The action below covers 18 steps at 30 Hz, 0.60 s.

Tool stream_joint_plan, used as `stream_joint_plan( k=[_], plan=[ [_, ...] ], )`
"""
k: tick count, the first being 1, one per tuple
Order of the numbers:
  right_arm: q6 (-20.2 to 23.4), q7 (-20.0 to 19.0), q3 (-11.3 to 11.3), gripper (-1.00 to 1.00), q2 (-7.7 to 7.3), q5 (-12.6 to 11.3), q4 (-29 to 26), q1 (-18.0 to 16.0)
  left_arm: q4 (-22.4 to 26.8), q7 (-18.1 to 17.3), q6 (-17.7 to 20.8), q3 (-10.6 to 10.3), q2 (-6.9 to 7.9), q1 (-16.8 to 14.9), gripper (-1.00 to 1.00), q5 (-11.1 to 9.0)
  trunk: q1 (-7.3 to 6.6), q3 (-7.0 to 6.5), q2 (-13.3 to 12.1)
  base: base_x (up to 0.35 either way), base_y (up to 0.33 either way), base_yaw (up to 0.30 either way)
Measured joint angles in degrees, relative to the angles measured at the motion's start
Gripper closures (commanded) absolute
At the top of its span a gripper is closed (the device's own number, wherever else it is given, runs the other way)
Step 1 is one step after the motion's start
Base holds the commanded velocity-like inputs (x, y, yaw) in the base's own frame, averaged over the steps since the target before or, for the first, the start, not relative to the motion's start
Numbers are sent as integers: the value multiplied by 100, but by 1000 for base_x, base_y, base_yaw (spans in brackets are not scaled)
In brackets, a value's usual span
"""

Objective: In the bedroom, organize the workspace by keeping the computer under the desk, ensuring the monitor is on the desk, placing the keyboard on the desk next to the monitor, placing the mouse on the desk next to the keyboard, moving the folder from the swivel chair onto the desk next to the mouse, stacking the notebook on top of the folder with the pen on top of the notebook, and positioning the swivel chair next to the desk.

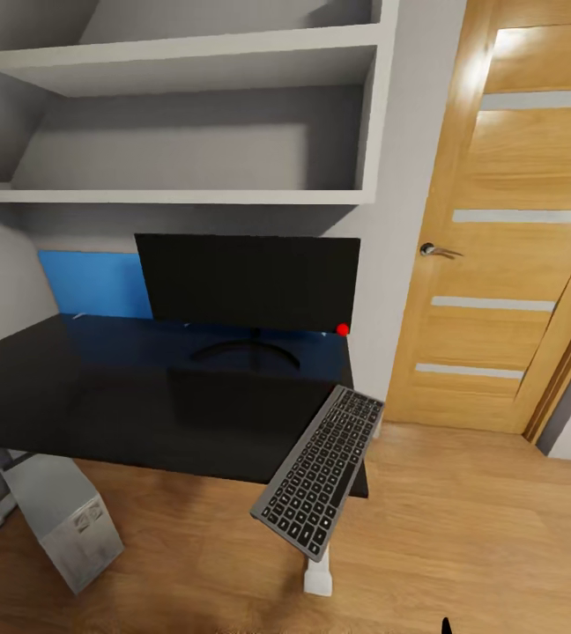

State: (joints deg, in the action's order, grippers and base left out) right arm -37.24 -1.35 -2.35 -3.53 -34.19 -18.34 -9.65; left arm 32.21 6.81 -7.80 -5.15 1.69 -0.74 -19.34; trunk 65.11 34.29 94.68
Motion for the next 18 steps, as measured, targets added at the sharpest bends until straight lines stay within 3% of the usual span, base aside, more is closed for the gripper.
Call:
stream_joint_plan(
  k=[8, 18],
  plan=[
    [-2, 0, 5, -100, 7, 11, 72, 0, -9, -1, -3, 2, -2, 0, -100, -1, 0, 0, 0, -6, -23, 265],
    [-204, 0, 2, -100, 9, 13, 89, 1, -211, -5, 7, -11, -13, -1, -100, 14, 0, 0, 0, 0, -283, 239]
  ],
)
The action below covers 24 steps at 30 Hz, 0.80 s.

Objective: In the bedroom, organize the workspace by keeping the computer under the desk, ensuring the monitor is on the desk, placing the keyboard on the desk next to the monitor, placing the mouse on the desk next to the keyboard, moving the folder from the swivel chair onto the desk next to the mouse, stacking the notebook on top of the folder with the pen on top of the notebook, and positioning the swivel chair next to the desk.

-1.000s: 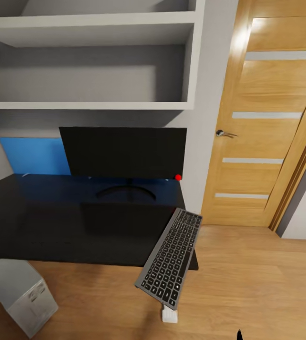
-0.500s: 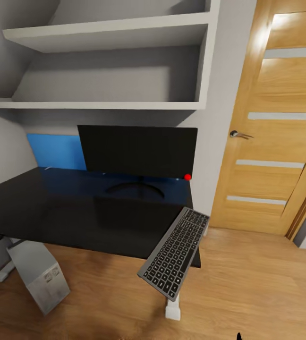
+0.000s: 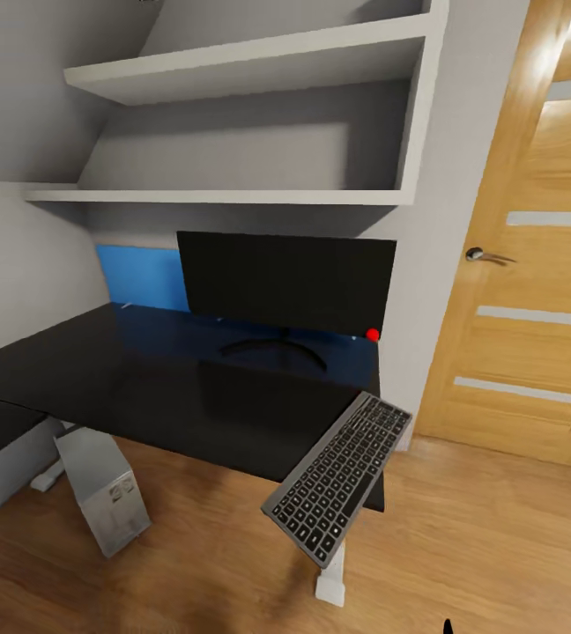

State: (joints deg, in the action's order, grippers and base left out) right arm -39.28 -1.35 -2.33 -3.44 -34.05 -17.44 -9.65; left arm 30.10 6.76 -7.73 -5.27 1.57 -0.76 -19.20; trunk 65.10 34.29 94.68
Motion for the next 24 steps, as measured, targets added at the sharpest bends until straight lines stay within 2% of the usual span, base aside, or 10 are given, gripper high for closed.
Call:
stream_joint_plan(
  k=[4, 6, 8, 14, 20, 24],
  plan=[
    [-26, -5, 4, -100, 5, -7, 68, 1, -36, -7, -3, -2, -4, -1, -100, 8, 0, 0, 0, 0, -308, 59],
    [-35, -8, 31, -100, 97, 4, 125, 1, -48, -9, -2, -2, -3, -1, -100, 10, 0, 0, 0, 0, -283, 6],
    [-37, -8, 30, -100, 116, 3, 134, 1, -48, -11, 2, -4, -1, -1, -100, 8, 0, 0, 0, 0, -154, 3],
    [-43, -3, 25, -100, 127, 3, 142, 0, -52, -22, -17, 3, 0, 0, -100, -3, 0, 0, 0, 0, -37, 39],
    [-44, -1, 25, -100, 131, 4, 145, -1, -53, -24, -20, 8, 3, 1, -100, -10, 0, 0, 0, 0, -3, 212],
    [-45, -6, 25, -100, 131, 8, 144, 1, -56, -16, -21, 5, -3, 0, -100, -7, 0, 0, 0, 0, -126, 76]
  ],
)
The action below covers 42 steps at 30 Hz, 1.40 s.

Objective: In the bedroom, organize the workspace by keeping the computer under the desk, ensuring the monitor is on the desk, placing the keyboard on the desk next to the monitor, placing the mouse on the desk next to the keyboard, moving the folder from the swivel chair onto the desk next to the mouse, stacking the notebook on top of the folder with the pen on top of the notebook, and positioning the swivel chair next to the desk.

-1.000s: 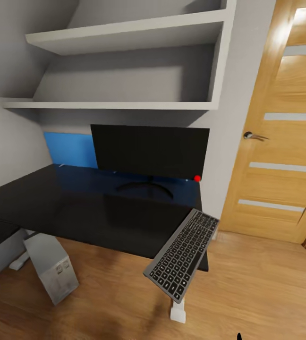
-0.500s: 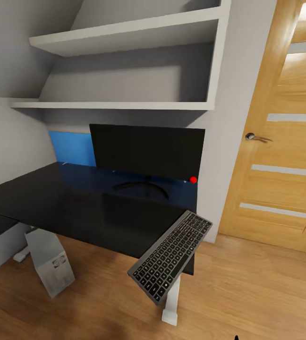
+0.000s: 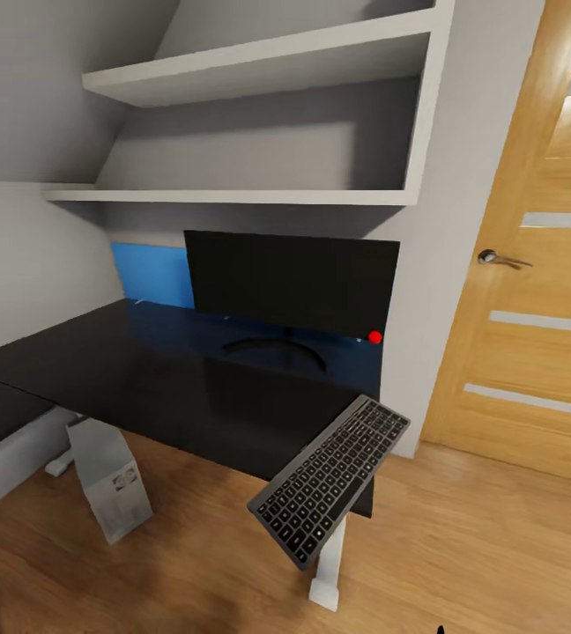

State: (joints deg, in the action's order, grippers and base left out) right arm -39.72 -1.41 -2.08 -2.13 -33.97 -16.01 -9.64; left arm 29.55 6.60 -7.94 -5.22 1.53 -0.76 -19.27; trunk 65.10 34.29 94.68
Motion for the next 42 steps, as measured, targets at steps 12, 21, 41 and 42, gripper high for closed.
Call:
stream_joint_plan(
  k=[12, 21, 41, 42],
  plan=[
    [-36, -11, 8, -100, 19, 5, 0, 0, -3, 16, 0, -1, -2, 0, -100, 1, 0, 0, 0, 0, -297, 42],
    [-37, -10, 8, -100, 27, 6, 1, -1, -2, 16, 0, -1, -2, 1, -100, 0, 0, 0, 0, 0, -309, 243],
    [-273, -10, 16, -100, 70, 26, 10, -1, -19, 16, 0, -1, -2, 1, -100, 0, 0, 0, 0, 0, -309, 276],
    [-275, -10, 16, -100, 70, 34, 10, -1, -19, 16, 0, -1, -2, 1, -100, 0, 0, 0, 0, 0, -309, 280]
  ],
)
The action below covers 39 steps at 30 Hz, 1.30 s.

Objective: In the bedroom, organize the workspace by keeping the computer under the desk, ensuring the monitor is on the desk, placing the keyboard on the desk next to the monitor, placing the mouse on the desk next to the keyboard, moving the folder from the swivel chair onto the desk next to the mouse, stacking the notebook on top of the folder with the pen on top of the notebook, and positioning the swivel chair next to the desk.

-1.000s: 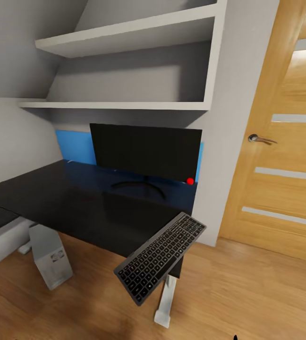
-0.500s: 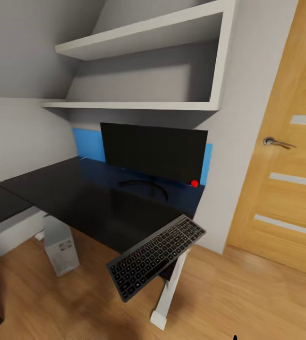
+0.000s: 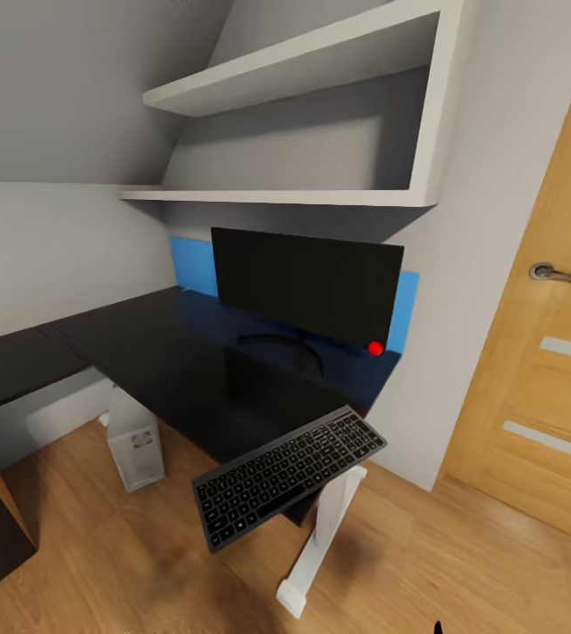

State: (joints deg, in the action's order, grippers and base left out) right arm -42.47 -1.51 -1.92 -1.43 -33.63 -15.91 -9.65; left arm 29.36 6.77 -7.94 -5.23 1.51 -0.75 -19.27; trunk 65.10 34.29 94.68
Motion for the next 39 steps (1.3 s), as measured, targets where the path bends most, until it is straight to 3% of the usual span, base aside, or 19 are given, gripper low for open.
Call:
stream_joint_plan(
  k=[5, 7, 14, 15, 17, 21, 28, 39],
  plan=[
    [-61, 5, -10, -100, 0, 35, 0, 0, 0, 0, 0, 0, 0, 0, -100, 0, 0, -3, 0, 0, -296, 277],
    [-269, 14, -14, -100, 13, 37, 6, 0, 0, 0, 0, 0, 0, 0, -100, 0, 0, -10, 0, 0, -260, 257],
    [-417, 12, -3, -100, 29, 103, -5, 0, 2, 1, -34, -7, -6, 0, -100, 10, 0, -48, 0, 0, -43, 231],
    [-427, 13, 1, -100, 18, 308, -12, 0, 2, 2, -151, -8, -7, 0, -100, 4, 0, -54, 0, 0, -6, 213],
    [-431, 18, -5, -100, 13, 491, -15, 0, 2, 3, -247, -8, -8, 0, -100, 0, 0, -67, 0, 0, -6, 210],
    [-433, 28, -24, -100, 3, 663, -18, 0, -2, 1, -330, -14, -9, 0, -100, -9, 1, -93, 0, -41, -110, 206],
    [-443, 31, -50, -100, -1, 695, -42, 2, -64, 0, -350, -20, -9, 0, -100, -8, 1, -140, 0, -117, -252, 198],
    [-936, 31, -61, -100, -15, 702, -17, 5, -143, 0, -346, -18, -9, -1, -100, -4, 1, -172, 0, -136, -287, 123]
  ],
)
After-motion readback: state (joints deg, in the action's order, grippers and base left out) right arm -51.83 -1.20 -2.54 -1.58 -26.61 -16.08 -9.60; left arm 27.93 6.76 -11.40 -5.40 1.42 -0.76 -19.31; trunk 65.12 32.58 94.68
